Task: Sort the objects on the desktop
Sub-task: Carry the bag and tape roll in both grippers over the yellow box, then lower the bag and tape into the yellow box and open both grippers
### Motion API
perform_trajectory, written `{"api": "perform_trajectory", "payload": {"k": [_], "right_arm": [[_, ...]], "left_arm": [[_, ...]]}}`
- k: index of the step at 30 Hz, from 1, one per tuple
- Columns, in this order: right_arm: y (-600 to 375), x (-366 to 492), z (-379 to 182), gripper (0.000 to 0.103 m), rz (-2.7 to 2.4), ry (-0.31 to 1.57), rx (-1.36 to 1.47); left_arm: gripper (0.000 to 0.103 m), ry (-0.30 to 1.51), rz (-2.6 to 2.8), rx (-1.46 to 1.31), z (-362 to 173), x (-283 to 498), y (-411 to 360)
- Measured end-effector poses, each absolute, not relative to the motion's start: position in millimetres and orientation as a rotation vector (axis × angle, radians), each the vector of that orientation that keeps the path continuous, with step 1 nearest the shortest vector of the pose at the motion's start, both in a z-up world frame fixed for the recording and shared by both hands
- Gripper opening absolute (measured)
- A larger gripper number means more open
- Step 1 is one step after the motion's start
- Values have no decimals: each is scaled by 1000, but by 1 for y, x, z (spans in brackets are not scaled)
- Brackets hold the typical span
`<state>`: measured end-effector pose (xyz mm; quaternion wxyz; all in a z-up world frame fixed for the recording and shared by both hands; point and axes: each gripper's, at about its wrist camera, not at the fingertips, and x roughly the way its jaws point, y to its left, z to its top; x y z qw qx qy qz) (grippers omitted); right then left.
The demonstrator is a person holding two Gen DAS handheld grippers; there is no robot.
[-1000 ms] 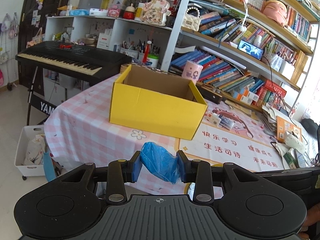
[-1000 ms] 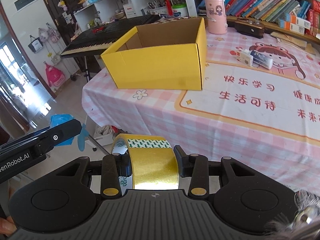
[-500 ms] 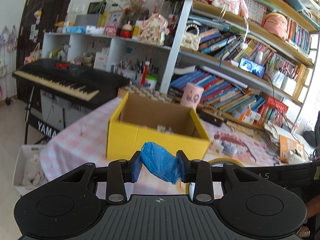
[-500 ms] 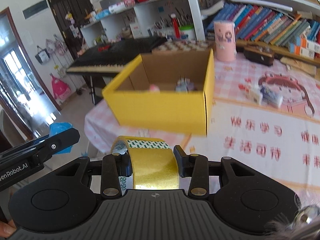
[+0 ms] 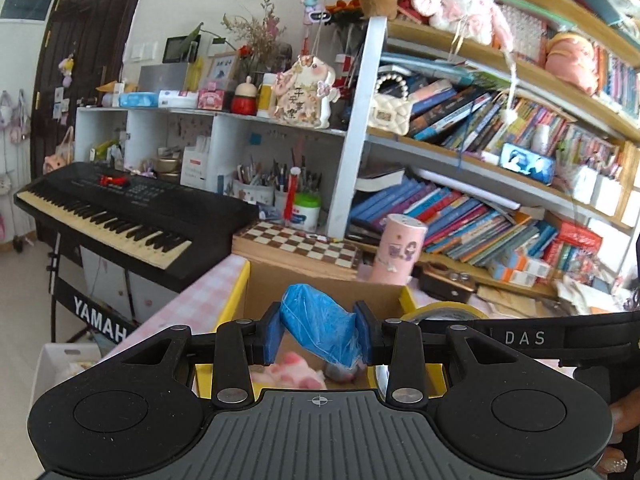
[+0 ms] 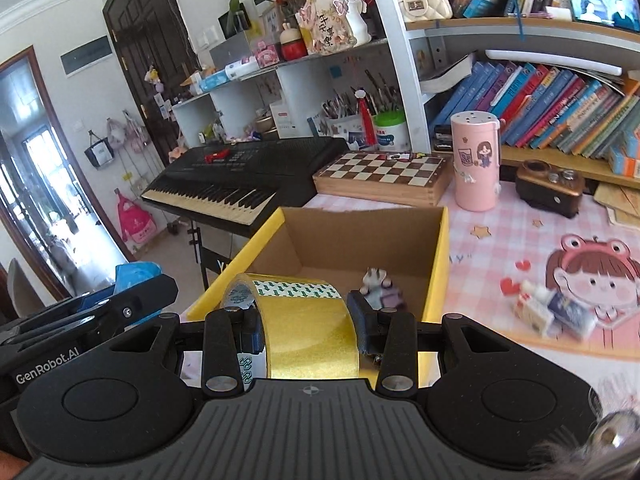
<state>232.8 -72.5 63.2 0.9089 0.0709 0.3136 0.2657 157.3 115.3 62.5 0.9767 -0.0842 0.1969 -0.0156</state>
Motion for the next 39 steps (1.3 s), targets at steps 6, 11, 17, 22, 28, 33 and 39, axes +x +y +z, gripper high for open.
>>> {"api": "perform_trajectory", "payload": {"k": [6, 11, 17, 22, 28, 33, 39], "right_arm": [[-62, 274, 43, 37, 550, 681, 94], [-56, 298, 25, 37, 557, 714, 56], [-52, 323, 9, 37, 553, 751, 29], [-48, 340, -1, 37, 545, 778, -1], [-43, 355, -7, 38, 554, 791, -49], [-36, 363, -9, 39, 561, 796, -111], [-31, 372, -11, 45, 548, 783, -168]], "left_arm": [[35, 459, 10, -157, 47, 201, 113], [35, 508, 35, -133, 34, 229, 110], [35, 565, 65, -106, 21, 257, 109], [35, 619, 78, -90, 9, 275, 108], [36, 670, 78, -81, -1, 291, 105], [40, 719, 63, -78, -9, 301, 101], [66, 729, 114, -62, -14, 301, 104]]}}
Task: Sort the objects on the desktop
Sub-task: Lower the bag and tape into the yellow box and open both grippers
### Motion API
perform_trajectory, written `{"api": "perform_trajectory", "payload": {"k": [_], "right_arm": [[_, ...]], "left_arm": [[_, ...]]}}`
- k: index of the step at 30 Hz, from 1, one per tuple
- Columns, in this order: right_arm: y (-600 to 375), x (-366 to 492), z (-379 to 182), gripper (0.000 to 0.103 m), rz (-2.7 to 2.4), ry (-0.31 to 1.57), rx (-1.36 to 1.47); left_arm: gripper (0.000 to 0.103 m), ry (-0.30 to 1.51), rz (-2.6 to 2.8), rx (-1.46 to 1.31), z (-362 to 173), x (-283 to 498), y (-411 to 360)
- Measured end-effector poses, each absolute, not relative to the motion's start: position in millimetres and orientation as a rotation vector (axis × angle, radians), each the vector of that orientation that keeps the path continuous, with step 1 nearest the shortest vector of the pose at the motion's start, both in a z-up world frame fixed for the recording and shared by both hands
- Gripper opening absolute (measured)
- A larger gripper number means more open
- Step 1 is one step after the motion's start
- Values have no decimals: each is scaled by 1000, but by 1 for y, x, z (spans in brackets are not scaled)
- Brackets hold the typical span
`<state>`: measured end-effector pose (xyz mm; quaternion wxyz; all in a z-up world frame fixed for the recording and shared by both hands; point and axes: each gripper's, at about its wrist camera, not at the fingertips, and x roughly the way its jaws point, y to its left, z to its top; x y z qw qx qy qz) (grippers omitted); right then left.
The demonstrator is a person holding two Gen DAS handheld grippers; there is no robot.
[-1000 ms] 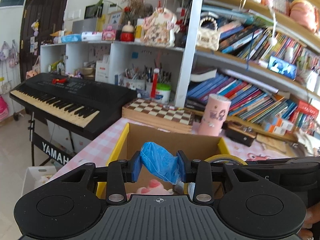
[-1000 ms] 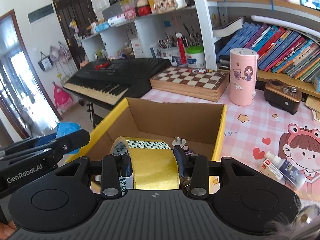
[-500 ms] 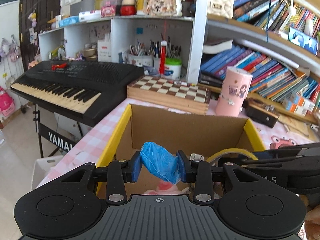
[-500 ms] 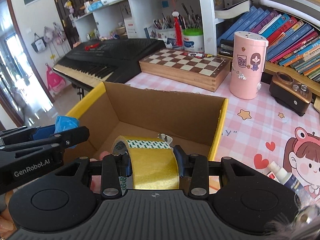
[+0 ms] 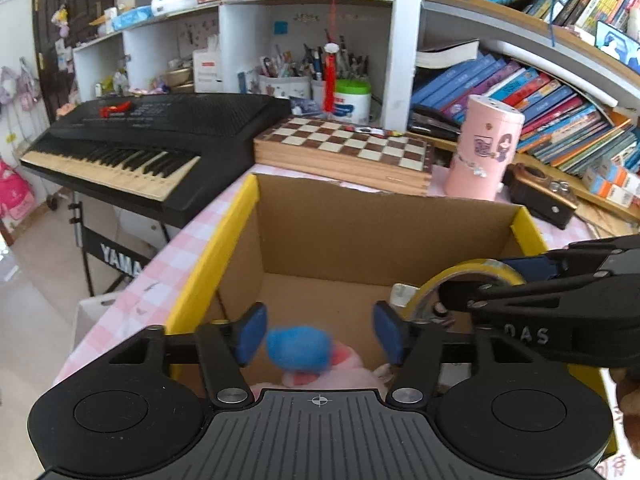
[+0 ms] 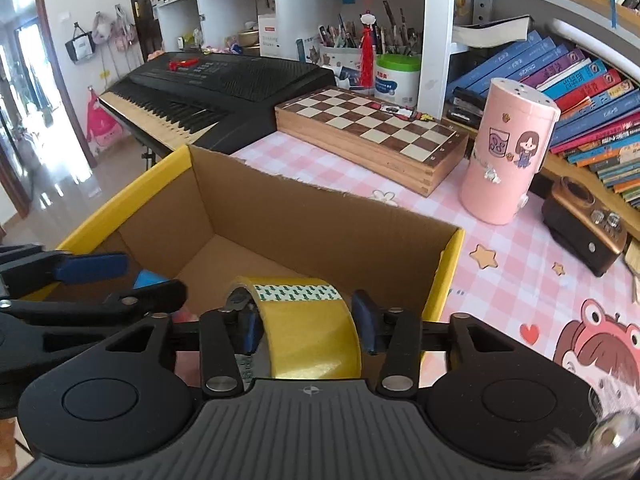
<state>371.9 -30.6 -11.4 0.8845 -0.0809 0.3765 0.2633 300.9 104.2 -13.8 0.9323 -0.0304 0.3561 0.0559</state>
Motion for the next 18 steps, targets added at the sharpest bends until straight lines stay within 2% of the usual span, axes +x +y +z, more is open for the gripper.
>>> {"api": "perform_trajectory", "payload": {"k": [2, 5, 10, 13, 18], "right_arm": [[-28, 373, -12, 48, 550, 786, -189], [-27, 371, -12, 52, 552, 785, -206], [-31, 365, -4, 70, 537, 773, -187], [-39, 358, 1, 74, 532, 761, -150], [-50, 343, 14, 74, 513, 724, -110]], "left_arm": [[72, 726, 128, -61, -13, 299, 107], [75, 723, 140, -58, -11, 295, 108], [81, 701, 140, -77, -3, 285, 112], [84, 683, 128, -79, 3, 278, 111], [85, 644, 108, -81, 14, 267, 105]]}}
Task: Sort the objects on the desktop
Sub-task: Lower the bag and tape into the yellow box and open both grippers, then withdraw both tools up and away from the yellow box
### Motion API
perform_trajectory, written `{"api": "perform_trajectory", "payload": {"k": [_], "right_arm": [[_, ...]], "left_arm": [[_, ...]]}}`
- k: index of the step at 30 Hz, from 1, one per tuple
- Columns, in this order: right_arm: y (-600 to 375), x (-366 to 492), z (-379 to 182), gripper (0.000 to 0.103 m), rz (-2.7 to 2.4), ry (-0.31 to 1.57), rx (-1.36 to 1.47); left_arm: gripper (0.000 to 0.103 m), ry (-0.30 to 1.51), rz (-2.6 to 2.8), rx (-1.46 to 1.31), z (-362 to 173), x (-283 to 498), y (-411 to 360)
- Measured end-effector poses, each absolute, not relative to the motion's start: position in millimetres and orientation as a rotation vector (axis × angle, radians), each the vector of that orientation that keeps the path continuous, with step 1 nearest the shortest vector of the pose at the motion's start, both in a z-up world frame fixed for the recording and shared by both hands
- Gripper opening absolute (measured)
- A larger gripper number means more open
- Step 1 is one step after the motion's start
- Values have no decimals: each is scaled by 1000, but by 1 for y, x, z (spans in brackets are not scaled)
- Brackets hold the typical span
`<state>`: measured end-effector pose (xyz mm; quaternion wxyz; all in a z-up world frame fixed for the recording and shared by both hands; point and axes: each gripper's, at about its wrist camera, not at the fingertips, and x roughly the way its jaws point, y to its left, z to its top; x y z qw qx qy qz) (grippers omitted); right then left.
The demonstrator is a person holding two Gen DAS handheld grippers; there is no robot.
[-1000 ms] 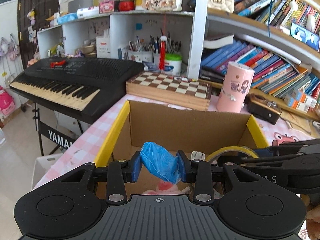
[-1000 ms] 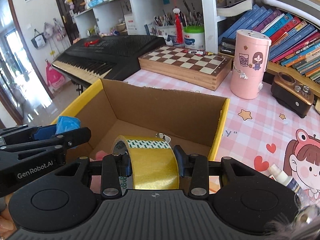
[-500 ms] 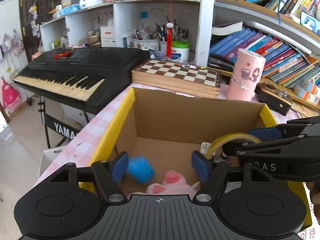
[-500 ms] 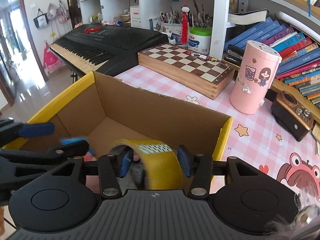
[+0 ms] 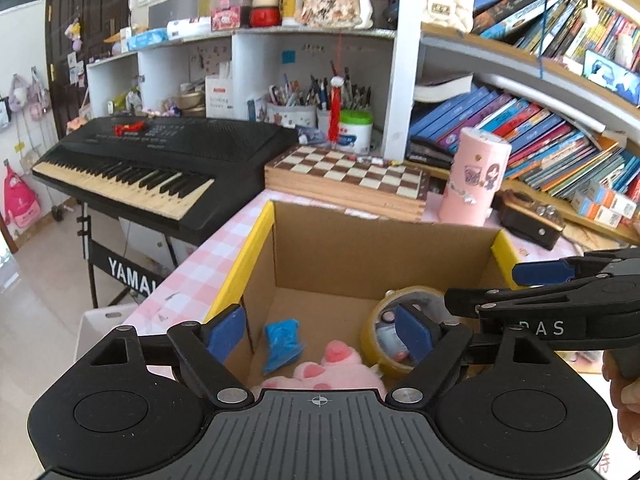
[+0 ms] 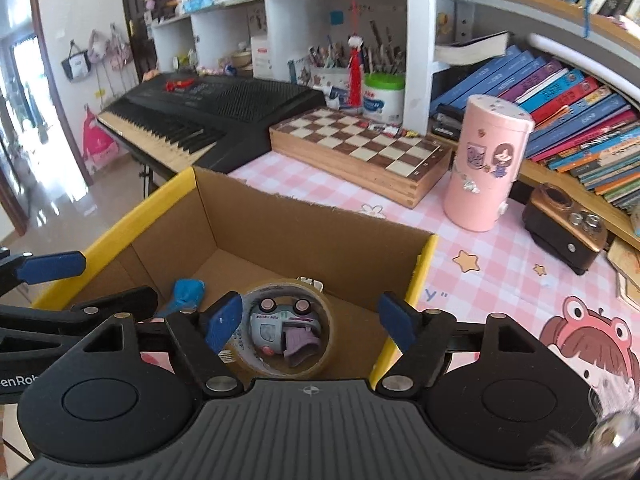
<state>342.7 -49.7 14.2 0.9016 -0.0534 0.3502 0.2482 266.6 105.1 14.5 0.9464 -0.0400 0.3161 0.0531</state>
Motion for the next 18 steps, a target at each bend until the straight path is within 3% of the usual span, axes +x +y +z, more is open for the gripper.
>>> {"api": "perform_trajectory", "payload": {"k": [18], "right_arm": [[-85, 268, 55, 76, 439, 604, -16]], "left_arm": [[89, 523, 69, -107, 48, 199, 96]]}}
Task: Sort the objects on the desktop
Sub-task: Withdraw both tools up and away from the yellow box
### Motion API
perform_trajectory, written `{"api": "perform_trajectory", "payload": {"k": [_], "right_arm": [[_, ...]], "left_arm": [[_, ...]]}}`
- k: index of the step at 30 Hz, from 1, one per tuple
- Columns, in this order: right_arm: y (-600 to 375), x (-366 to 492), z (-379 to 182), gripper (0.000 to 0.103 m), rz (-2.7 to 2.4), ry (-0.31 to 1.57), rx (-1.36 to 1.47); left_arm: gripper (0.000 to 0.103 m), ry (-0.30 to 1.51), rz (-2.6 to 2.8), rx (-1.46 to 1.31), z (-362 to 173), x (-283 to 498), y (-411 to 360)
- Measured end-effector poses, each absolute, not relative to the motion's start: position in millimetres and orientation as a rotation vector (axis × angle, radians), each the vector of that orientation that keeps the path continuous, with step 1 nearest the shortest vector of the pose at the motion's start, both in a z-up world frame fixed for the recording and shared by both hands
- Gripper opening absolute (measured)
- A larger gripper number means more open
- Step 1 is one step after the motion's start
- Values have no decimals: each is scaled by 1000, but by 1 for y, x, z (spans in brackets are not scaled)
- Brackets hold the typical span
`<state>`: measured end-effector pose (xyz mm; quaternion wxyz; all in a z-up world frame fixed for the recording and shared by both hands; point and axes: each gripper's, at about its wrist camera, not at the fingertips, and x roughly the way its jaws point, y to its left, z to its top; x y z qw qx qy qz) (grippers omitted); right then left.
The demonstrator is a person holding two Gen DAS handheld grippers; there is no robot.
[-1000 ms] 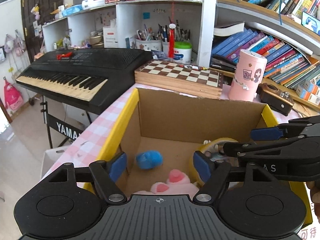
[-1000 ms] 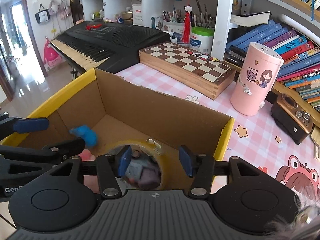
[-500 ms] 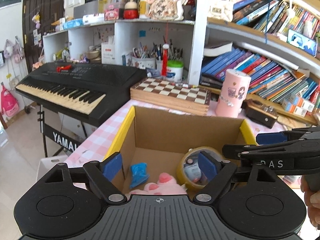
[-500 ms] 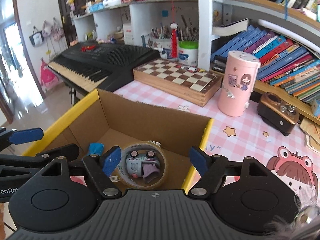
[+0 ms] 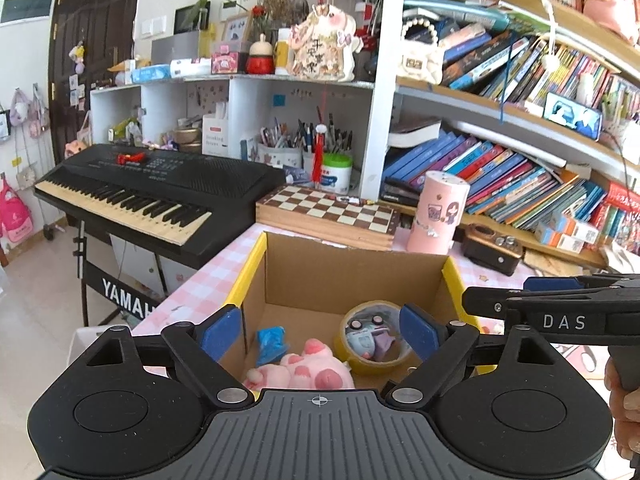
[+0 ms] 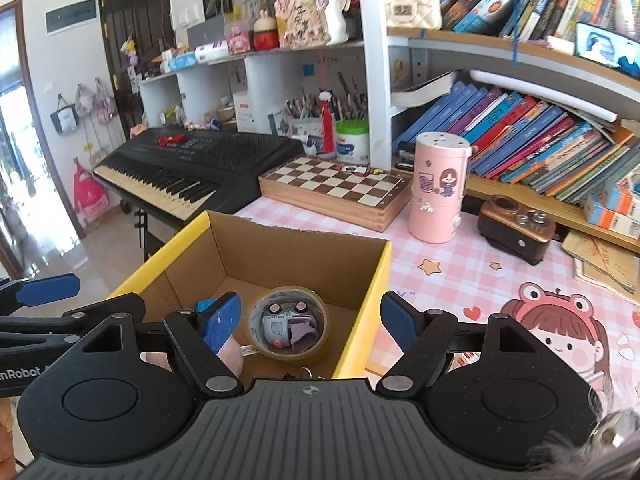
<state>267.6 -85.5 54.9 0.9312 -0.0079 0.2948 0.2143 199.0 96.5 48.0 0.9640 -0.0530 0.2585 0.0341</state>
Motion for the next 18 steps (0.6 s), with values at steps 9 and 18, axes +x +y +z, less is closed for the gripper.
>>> {"api": "perform_trajectory", "payload": {"k": [9, 18], "right_arm": [[-104, 224, 60, 76, 379, 581, 20], [-120, 170, 56, 75, 307, 569, 50]], "left_arm": [[89, 486, 53, -114, 59, 158, 99], [89, 484, 26, -123, 58, 119, 99]]}}
